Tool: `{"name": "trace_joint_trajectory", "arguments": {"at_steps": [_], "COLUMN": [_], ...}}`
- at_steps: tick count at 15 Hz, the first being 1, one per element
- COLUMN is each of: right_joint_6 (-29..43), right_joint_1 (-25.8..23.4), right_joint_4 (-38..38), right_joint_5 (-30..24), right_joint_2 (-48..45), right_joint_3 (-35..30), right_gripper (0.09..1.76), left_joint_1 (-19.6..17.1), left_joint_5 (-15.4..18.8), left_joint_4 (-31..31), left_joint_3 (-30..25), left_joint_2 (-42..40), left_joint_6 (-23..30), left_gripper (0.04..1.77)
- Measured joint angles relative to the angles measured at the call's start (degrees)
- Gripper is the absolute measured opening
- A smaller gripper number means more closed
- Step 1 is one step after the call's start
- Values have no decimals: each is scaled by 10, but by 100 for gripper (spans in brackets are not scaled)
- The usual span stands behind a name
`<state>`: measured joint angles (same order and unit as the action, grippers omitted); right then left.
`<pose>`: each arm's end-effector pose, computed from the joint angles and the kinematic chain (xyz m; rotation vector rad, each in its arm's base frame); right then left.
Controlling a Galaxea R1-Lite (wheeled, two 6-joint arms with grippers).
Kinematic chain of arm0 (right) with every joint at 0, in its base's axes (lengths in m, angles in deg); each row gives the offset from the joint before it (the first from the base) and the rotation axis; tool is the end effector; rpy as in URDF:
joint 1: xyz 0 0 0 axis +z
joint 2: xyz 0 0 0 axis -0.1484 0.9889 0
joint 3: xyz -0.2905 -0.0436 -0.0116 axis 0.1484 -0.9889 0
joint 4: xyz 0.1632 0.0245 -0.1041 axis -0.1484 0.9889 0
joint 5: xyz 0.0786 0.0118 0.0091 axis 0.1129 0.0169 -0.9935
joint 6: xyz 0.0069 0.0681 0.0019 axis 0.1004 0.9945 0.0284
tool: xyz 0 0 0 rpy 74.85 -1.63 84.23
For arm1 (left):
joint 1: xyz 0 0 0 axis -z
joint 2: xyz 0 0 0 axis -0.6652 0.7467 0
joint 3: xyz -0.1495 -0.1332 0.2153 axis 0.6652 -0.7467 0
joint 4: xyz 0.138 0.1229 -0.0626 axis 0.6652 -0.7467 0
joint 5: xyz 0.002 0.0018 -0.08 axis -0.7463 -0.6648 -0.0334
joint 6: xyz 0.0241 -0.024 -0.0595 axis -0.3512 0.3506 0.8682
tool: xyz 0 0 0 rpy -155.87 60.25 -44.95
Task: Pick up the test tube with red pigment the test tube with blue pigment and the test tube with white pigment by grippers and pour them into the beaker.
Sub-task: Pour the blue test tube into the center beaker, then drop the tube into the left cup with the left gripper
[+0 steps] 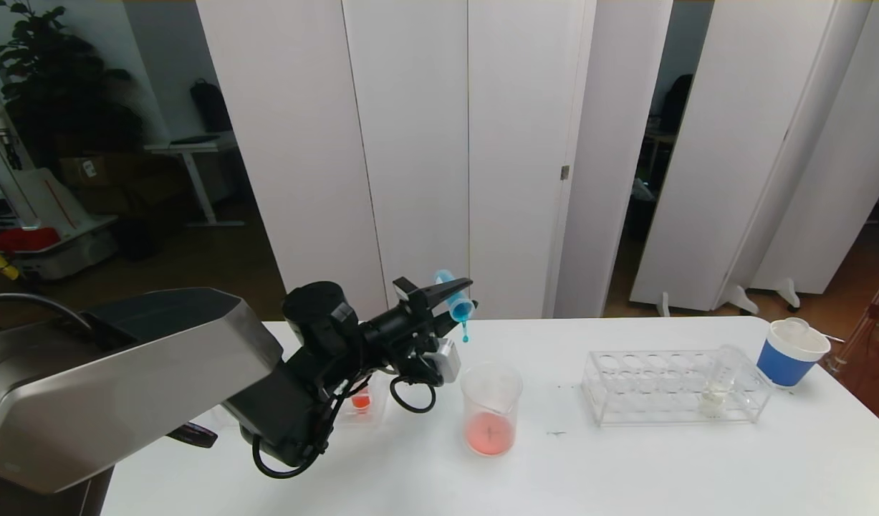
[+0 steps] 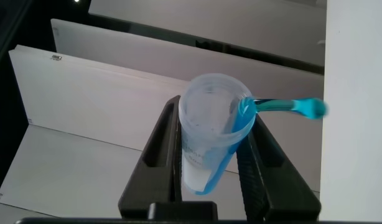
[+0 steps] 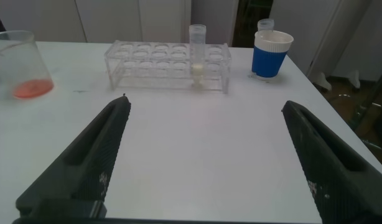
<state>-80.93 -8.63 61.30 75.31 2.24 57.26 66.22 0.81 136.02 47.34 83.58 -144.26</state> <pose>0.0344 0.0003 0.0761 0.0047 -0.0050 0.0036 0.3857 -0.2142 0.0916 1.1999 -0.8006 -0.6778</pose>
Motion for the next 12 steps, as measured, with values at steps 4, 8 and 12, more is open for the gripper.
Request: {"name": "trace_joint_trajectory", "arguments": {"at_steps": [4,8,12], "right_joint_6": [0,0,0], "right_joint_1": [0,0,0], "right_joint_4": [0,0,0], "right_joint_5": [0,0,0], "right_joint_2": [0,0,0], "right_joint_3": [0,0,0], "right_gripper": [175,175,175], "left_joint_1": [1,2,6], "left_joint_5": [0,0,-4], "left_joint_4": [0,0,0], "left_joint_3": [2,2,2], "left_joint_2": [-8,-9,-10], "left_joint_6": [-12,-13,-13], "left_gripper": [59,59,59]}}
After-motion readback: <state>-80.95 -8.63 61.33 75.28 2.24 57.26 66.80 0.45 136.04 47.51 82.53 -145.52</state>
